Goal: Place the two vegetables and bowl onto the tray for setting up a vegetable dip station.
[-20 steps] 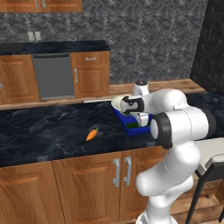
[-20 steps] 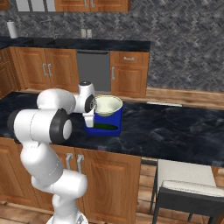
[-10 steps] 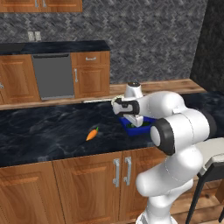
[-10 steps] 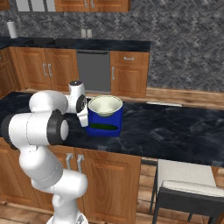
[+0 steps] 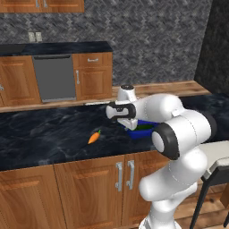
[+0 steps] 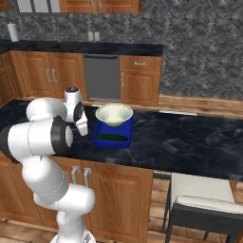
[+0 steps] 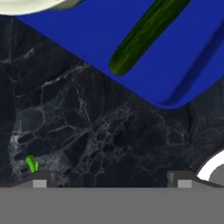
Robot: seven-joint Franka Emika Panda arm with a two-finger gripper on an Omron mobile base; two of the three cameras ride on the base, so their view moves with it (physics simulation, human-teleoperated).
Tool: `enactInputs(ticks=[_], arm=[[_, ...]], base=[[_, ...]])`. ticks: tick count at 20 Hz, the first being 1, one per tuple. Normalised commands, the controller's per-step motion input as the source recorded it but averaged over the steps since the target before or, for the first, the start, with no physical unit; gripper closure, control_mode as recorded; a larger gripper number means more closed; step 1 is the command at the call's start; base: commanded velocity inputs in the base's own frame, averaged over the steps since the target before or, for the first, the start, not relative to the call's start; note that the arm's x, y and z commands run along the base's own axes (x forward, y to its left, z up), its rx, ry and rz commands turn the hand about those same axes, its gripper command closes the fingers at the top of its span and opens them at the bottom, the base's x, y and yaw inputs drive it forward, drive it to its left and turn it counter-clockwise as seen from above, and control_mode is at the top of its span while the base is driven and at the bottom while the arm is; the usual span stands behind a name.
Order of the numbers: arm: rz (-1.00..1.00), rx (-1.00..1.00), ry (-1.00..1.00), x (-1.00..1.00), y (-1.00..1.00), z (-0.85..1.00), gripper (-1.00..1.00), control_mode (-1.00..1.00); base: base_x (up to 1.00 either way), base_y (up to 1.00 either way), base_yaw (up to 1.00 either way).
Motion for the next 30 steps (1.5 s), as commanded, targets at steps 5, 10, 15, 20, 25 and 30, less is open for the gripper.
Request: enactInputs(ticks=[5,10,15,20,25,30], arm=[[0.09,-0.02,0.0,0.11,0.53,0.0,-1.0,-1.0],[0.07,-0.03,0.0,0.17,0.52,0.0,-1.0,-1.0],[0.07,-0.04,0.0,0.13,0.47,-0.06,-1.0,-1.0],[0.06,-0.09,0.05,0.04,0.28,-0.21,-1.0,-1.0],[0.03,-0.04,0.01,0.11,0.2,-0.28,-1.0,-1.0],[0.01,0.0,0.01,0.06,0.12,-0.22,-1.0,-1.0]], base=[[0.0,0.0,0.0],[0.0,0.0,0.0],[0.0,0.0,0.0],[0.0,0.0,0.0],[0.0,0.0,0.0],[0.0,0.0,0.0]])
